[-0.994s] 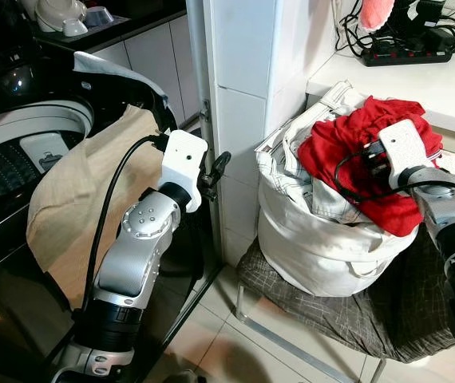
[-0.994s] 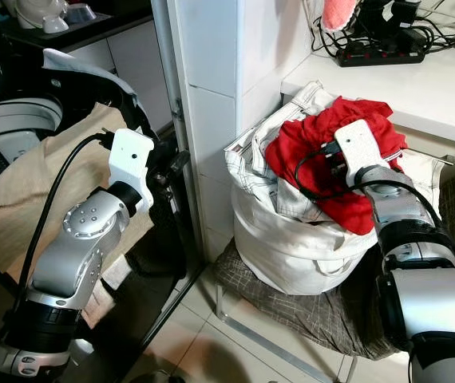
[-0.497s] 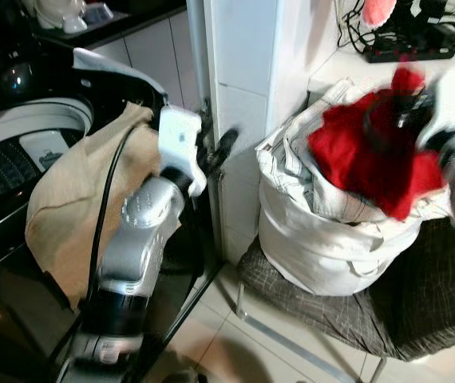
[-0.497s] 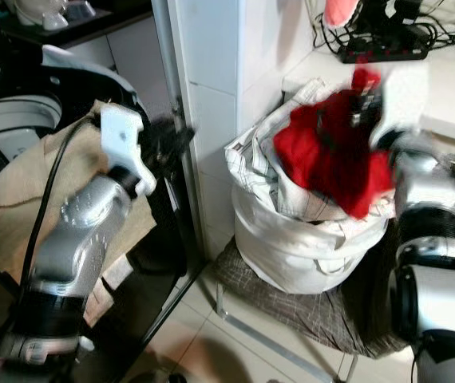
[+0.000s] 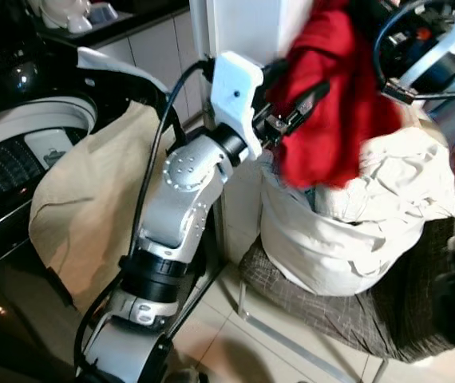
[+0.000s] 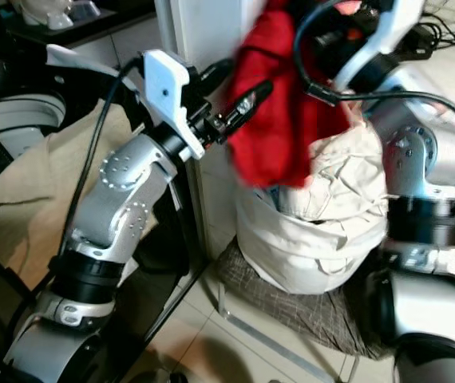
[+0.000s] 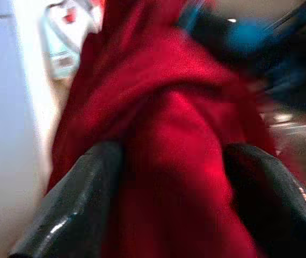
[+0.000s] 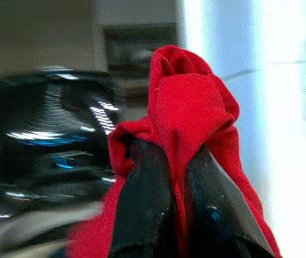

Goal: Clothes washing

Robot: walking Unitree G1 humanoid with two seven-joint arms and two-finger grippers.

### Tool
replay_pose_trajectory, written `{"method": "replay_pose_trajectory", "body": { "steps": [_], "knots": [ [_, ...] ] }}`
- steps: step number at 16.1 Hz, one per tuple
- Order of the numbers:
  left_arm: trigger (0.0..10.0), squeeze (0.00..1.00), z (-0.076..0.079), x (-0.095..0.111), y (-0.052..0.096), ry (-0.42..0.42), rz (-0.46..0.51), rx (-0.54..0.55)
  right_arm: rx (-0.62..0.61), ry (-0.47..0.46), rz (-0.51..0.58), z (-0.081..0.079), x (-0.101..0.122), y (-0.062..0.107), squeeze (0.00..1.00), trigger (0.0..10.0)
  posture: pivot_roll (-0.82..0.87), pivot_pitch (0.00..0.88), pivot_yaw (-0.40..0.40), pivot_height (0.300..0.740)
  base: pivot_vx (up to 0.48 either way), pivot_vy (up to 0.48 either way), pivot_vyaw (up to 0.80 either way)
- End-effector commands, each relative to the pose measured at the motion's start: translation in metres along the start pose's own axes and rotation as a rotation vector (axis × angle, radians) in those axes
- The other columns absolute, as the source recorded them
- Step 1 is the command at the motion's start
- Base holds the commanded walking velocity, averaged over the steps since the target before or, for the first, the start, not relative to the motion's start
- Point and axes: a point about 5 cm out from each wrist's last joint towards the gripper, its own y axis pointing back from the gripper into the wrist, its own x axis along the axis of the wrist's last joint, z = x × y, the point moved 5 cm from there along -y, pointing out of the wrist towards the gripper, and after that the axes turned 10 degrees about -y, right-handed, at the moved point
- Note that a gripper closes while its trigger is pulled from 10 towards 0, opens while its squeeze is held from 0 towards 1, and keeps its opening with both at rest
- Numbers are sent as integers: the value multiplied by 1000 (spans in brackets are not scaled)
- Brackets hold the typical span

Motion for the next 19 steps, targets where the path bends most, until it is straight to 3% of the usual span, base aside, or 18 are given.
{"method": "replay_pose_trajectory", "body": {
  "steps": [1,4,5,7,8,9,11,14,19],
  "knots": [
    [10000,1000,-9,2,-3,-50,-2,48,62,-35,29,-16,9,-1,0,0,-122,0,88,740,0,0,0],
    [10000,1000,-38,-2,0,-219,-49,177,113,-127,15,-33,7,7,0,0,-117,0,84,740,0,0,0],
    [10000,1000,-49,-5,3,-246,-76,230,134,-151,3,-39,5,10,0,0,-116,0,84,740,0,0,0],
    [10000,1000,-48,-7,3,-213,-63,223,150,-183,-15,-48,0,14,0,0,-116,0,87,740,0,0,0],
    [0,929,-45,-6,3,-167,-46,208,149,-187,-18,-49,-1,15,0,0,-117,0,89,740,0,0,0],
    [0,0,-39,-7,2,-109,-33,189,144,-195,-23,-50,-2,16,0,0,-117,0,90,740,0,0,0],
    [0,0,-28,-1,-1,-19,24,148,128,-203,-28,-50,-3,18,0,0,-119,0,94,740,0,0,0],
    [0,0,-18,3,-2,-16,51,93,106,-202,-27,-48,-1,19,0,0,-116,0,93,740,0,0,0],
    [0,0,-21,4,0,-13,61,92,84,-207,-32,-46,-3,21,0,0,-112,0,92,740,0,0,0]
  ]
}}
